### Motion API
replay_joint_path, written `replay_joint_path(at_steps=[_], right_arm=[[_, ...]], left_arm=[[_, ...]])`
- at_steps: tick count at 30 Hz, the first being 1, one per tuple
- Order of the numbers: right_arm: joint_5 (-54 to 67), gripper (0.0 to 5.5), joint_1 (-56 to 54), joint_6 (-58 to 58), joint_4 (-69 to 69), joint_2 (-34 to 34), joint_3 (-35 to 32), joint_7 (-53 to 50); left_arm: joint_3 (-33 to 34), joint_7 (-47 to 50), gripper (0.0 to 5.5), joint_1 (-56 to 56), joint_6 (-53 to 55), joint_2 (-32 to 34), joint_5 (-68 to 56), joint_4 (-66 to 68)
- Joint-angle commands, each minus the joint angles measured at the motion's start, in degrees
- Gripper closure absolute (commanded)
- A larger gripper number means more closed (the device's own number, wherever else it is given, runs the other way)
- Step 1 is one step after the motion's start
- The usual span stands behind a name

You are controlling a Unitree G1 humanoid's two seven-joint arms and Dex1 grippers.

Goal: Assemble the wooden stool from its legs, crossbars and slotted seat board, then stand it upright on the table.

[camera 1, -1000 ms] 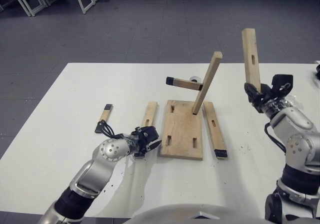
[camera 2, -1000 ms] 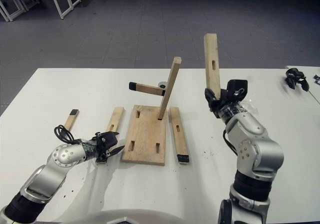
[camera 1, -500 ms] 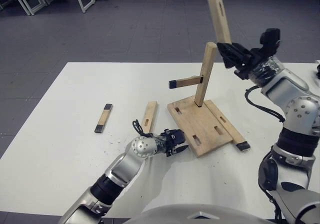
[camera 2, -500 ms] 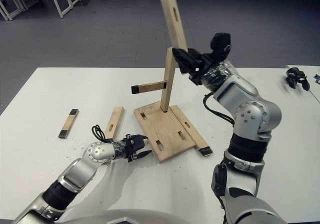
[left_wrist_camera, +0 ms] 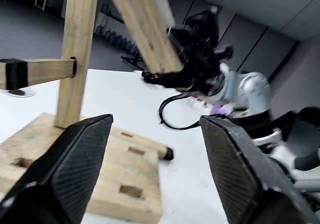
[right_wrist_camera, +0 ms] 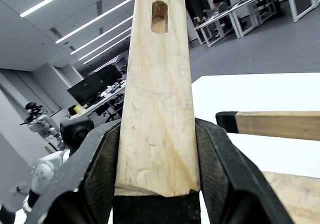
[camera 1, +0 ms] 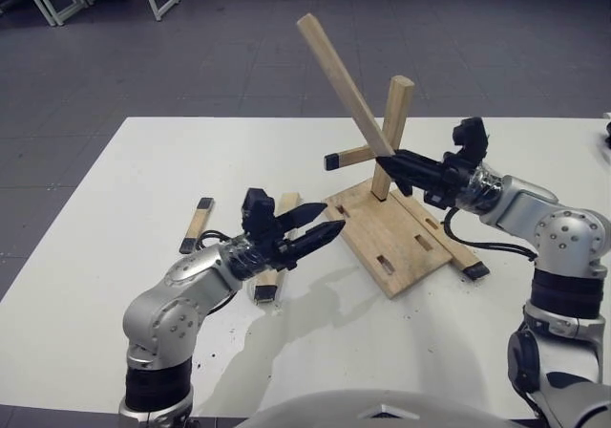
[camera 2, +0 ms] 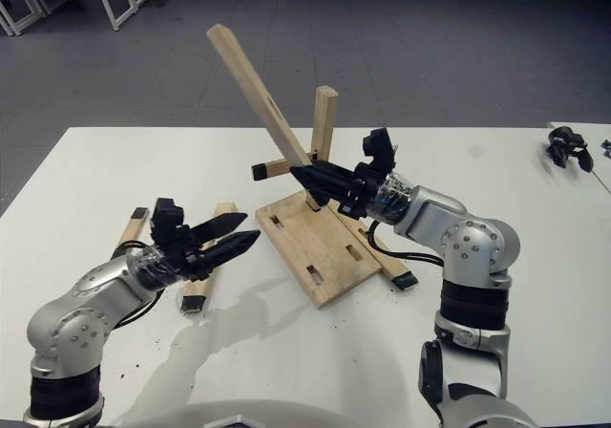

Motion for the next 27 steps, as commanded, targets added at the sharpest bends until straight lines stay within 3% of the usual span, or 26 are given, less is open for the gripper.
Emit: replay_joint_path(at_steps=[1, 8, 19, 27], right_arm=[[4.07, 3.44, 0.45, 2.58, -2.65, -3.86, 3.75, 7.85], [6.02, 3.44, 0.64, 2.51, -4.65, -5.48, 6.02, 11.79], [5.63, 3.44, 2.23, 2.26, -7.02, -7.62, 10.04, 12.91], [5.56, 3.44, 2.46, 1.86, -6.6, -7.54, 10.35, 12.19]], left_arm=[[3.61, 12.63, 2.07, -5.69, 4.61, 1.28, -26.96, 5.11], [0.33, 22.13, 2.07, -8.83, 4.76, 4.93, -36.41, 10.41], [-1.71, 19.65, 2.07, -11.32, 3.87, 8.09, -39.22, 9.73], [-1.8, 14.33, 3.03, -10.63, 4.53, 11.78, -35.01, 11.22]])
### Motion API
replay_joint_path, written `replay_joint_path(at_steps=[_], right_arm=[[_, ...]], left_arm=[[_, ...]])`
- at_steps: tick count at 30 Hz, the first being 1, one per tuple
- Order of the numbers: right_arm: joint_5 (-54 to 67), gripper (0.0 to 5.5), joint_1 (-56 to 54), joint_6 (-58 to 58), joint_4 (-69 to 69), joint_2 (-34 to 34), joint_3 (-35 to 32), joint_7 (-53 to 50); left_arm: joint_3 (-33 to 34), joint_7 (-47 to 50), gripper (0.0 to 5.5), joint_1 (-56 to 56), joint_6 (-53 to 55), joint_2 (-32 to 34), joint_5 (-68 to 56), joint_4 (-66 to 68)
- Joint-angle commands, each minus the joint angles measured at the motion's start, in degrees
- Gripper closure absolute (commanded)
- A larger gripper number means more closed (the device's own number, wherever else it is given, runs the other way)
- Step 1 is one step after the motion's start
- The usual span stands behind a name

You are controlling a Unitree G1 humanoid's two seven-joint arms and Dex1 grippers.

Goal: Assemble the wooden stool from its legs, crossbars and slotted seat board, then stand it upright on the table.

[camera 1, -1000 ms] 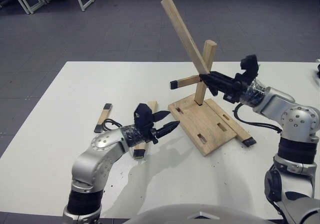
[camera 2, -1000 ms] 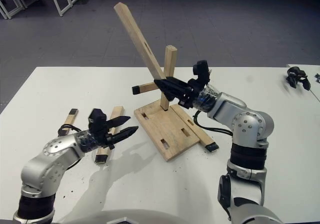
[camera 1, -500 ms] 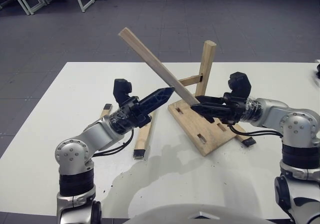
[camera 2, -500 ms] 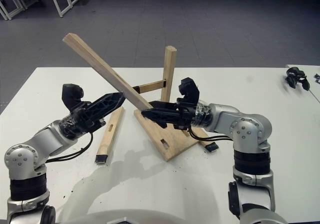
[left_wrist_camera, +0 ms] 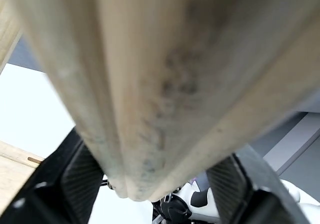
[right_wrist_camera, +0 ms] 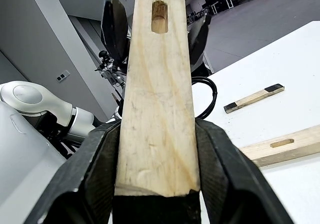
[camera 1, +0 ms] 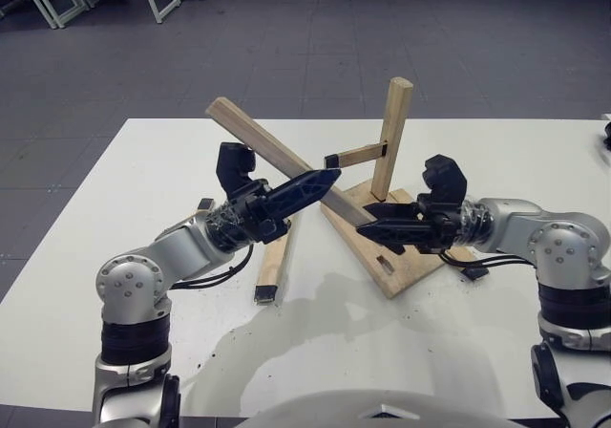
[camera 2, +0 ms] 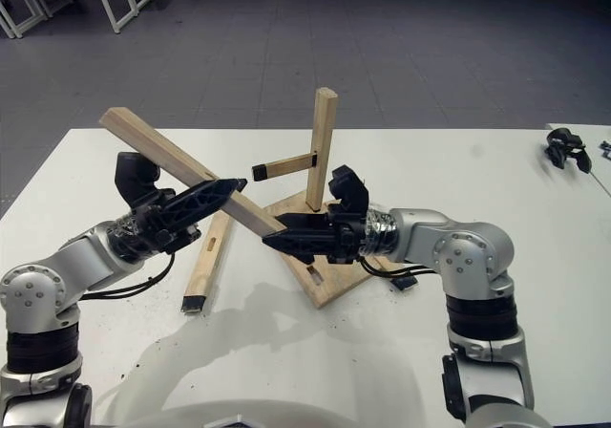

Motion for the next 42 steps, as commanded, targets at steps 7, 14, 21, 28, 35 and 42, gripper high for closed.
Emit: replay_joint_path(at_steps=[7, 14, 21, 28, 35, 42], right_arm=[[-0.56, 3.44, -0.37, -0.55, 0.39, -1.52, 0.33, -0.81], [-2.61, 2.62, -1.17, -2.22, 1.68, -2.57, 0.95, -0.34], [-16.57, 1.83, 1.83, -12.04, 3.0, -11.75, 5.7, 2.54], [-43.4, 1.83, 2.74, -30.27, 11.2, -11.32, 21.09, -5.12], [-51.86, 1.83, 4.99, -34.61, 10.97, -12.29, 26.73, -3.1], [-60.18, 1.83, 4.85, -37.53, 4.79, -16.3, 31.45, 1.18]], left_arm=[[-0.37, -3.15, 3.39, -0.24, -0.11, 2.35, 6.31, 1.7], [3.04, -4.05, 3.45, -2.55, 0.52, 4.14, 5.41, 7.25], [4.12, -7.96, 3.45, -5.05, -4.08, 9.06, 19.69, 13.01], [-4.41, -14.94, 3.45, -4.26, -21.3, 3.56, 44.79, 15.01], [-8.33, -19.03, 3.45, -6.45, -28.01, -1.03, 55.65, 20.84], [-9.84, -22.87, 3.45, -7.56, -29.44, -3.18, 60.0, 22.52]])
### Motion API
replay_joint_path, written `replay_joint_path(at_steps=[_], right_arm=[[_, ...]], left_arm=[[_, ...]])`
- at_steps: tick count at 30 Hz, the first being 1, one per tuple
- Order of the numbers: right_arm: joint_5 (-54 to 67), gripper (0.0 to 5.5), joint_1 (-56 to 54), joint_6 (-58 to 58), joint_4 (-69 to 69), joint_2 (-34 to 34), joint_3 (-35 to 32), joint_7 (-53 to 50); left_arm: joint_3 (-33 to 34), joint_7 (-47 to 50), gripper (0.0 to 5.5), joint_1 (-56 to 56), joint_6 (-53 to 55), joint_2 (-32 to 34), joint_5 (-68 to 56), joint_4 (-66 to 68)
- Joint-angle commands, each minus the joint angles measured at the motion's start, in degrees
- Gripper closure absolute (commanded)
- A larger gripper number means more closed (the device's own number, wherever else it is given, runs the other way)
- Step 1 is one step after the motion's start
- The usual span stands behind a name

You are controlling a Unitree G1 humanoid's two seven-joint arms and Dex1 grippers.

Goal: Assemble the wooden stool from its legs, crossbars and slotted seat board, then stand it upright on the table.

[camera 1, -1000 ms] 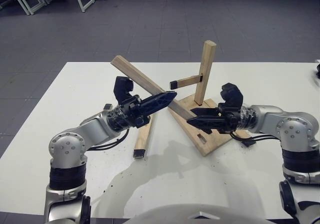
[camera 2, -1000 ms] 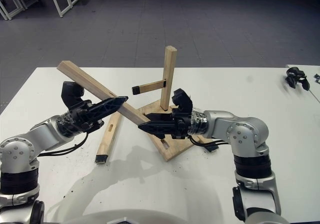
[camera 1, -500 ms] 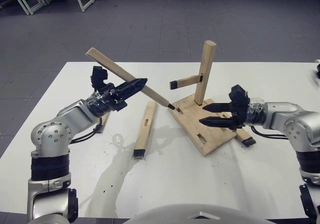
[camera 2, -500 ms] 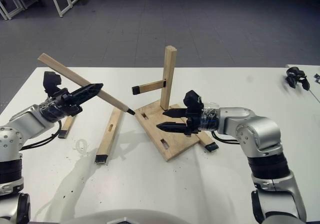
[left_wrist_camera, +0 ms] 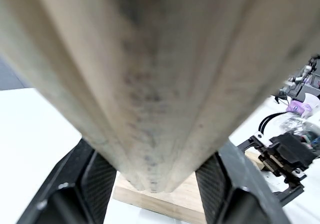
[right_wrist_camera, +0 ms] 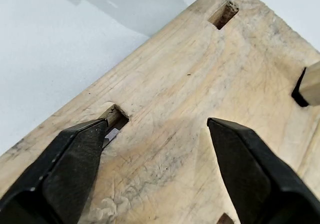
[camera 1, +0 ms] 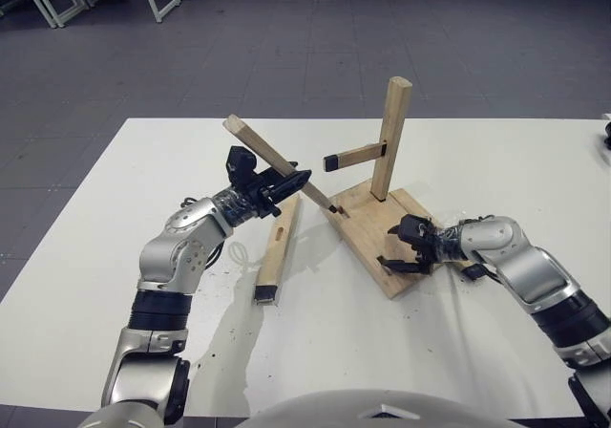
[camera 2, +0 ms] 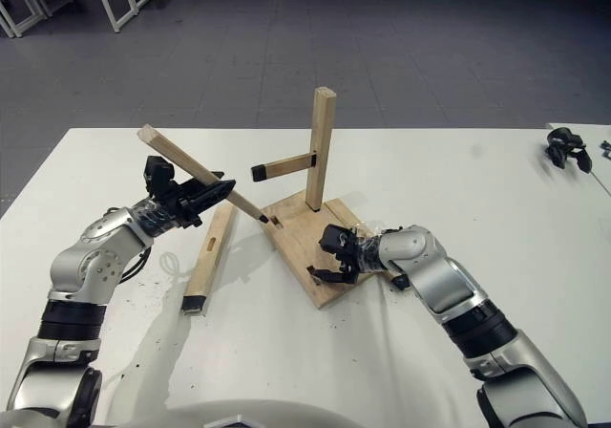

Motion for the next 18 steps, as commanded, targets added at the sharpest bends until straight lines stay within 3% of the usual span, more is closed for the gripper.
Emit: replay_joint_path(at_steps=[1, 9, 18], right_arm=[[-1.64, 1.83, 1.82, 0.14, -2.54, -2.72, 2.38, 4.49], [-1.3, 1.83, 4.7, 1.64, -6.19, -3.58, 1.04, 6.73], [-1.77, 1.83, 6.44, 2.4, -7.66, -4.14, 0.18, 6.88]], left_arm=[[-1.1, -1.88, 3.45, -0.94, 0.18, -0.86, 1.75, -0.65], [-3.81, -3.12, 3.45, 4.06, 2.52, 0.1, 5.29, -3.27], [-1.92, -3.56, 3.46, 6.48, 8.31, 3.12, 4.32, -6.39]])
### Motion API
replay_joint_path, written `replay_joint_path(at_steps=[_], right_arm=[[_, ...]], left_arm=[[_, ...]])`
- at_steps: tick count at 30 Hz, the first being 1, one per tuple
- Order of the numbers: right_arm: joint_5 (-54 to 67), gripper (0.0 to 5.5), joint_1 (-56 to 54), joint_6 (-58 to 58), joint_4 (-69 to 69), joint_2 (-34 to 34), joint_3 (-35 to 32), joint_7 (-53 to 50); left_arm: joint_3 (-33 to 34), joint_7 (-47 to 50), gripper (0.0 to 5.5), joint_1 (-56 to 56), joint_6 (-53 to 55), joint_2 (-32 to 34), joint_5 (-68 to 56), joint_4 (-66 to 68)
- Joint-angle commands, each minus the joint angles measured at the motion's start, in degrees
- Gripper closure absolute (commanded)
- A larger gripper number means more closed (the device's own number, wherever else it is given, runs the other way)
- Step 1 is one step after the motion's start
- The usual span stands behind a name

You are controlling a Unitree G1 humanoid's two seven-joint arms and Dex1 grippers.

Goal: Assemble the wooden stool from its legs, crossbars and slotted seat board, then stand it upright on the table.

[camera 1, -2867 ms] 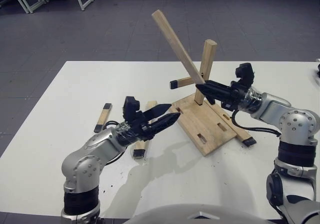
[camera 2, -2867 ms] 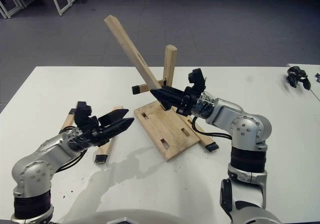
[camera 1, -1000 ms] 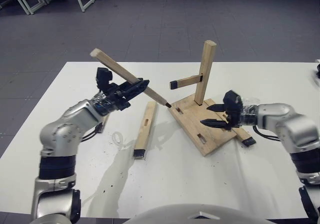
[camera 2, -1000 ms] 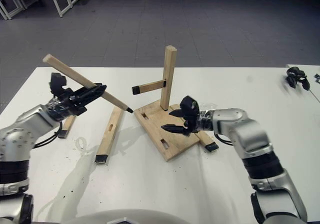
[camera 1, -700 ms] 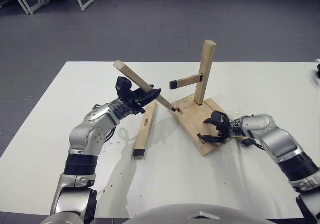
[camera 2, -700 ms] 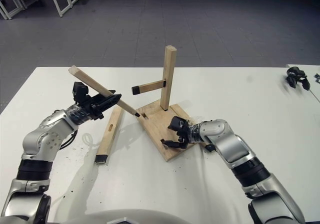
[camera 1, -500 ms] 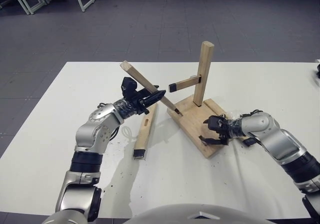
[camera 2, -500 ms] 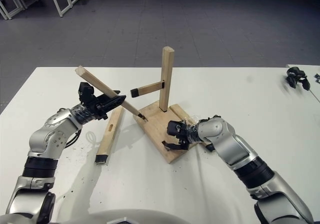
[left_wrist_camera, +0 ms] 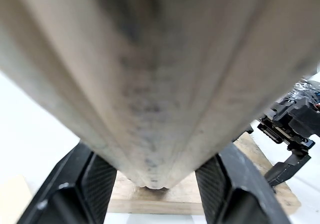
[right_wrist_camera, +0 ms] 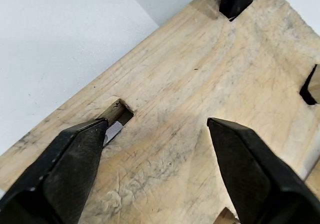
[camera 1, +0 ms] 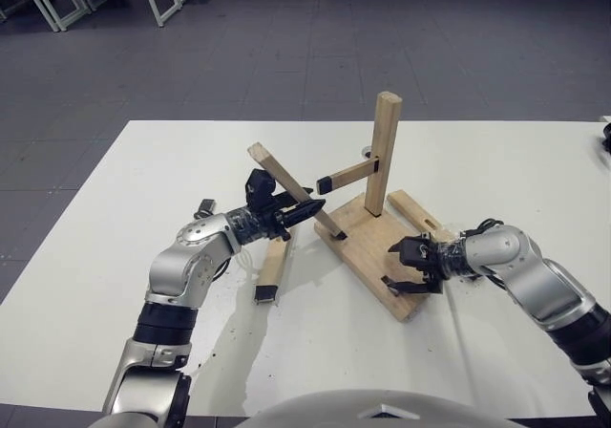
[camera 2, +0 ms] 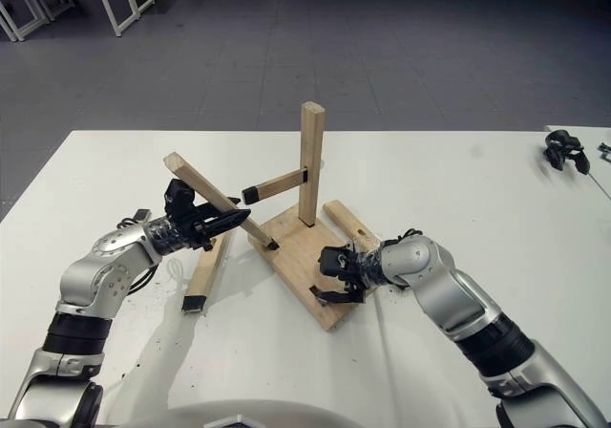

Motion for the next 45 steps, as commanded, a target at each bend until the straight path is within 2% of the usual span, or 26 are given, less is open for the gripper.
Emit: replay_joint_path(at_steps=[1, 6, 12, 15, 19, 22, 24, 27, 28, 29, 32, 35, 40, 45], right_arm=[[-0.58, 1.83, 2.15, 0.82, 0.24, -0.97, 0.52, 0.92], [0.45, 1.83, 1.72, 2.1, -0.54, -0.03, -1.57, 0.13], [4.66, 1.83, -0.57, 6.14, -5.21, -0.54, -7.32, 0.57], [10.26, 1.83, -7.72, 11.25, -5.79, 2.21, -12.91, 0.42], [13.77, 1.83, -17.92, 12.24, -1.76, 8.85, -16.28, -3.24], [9.46, 2.15, -25.91, 2.64, 7.09, 17.47, -13.6, -9.34], [2.42, 2.5, -31.01, -7.88, 15.89, 20.48, -8.49, -11.74], [-3.78, 3.15, -38.63, -19.33, 31.14, 24.94, -4.49, -13.27], [-5.87, 3.19, -40.03, -23.16, 36.47, 25.85, -2.98, -13.35], [-7.68, 3.47, -40.61, -26.24, 40.75, 26.31, -1.5, -13.07], [-11.93, 3.52, -37.74, -32.18, 47.09, 24.61, 2.52, -9.54], [-14.16, 3.52, -35.02, -36.1, 49.5, 24.16, 4.15, -8.04], [-15.2, 3.52, -30.52, -36.2, 46.52, 24.46, 3.75, -10.37], [-10.41, 3.52, -30.93, -36.65, 33.26, 26.72, -7.08, -21.42]], left_arm=[[0.5, -0.23, 3.46, 2.0, 4.97, 3.24, 0.28, -2.36], [-3.24, 3.08, 3.47, 3.02, 7.68, 4.13, 4.7, -2.75], [-4.05, 4.54, 3.47, 3.32, 7.72, 4.0, 5.28, -0.71], [-4.77, 4.44, 3.47, 2.66, 7.39, 3.38, 5.48, 0.69], [-5.46, 4.04, 3.47, 1.69, 7.97, 3.63, 5.24, 1.54], [-5.96, 3.88, 3.47, 1.1, 9.08, 4.3, 5.19, 1.47], [-6.55, 3.49, 3.47, 0.82, 9.62, 5.05, 5.47, 2.05], [-7.4, 3.02, 3.47, 0.23, 10.43, 5.99, 5.93, 3.1], [-7.76, 2.88, 3.47, -0.54, 10.65, 6.02, 6.13, 3.95], [-7.9, 2.8, 3.47, -1.32, 10.95, 5.98, 6.19, 4.75], [-9.56, 2.19, 3.47, -4.09, 11.73, 6.65, 7.62, 7.1], [-11.54, 2.92, 3.47, -5.13, 13.64, 7.77, 8.5, 7.99], [-15.42, 3.41, 3.47, -6.26, 17.67, 9.26, 10.18, 8.58], [-17.12, 3.61, 3.47, -4.42, 20.02, 9.13, 8.76, 7.28]])
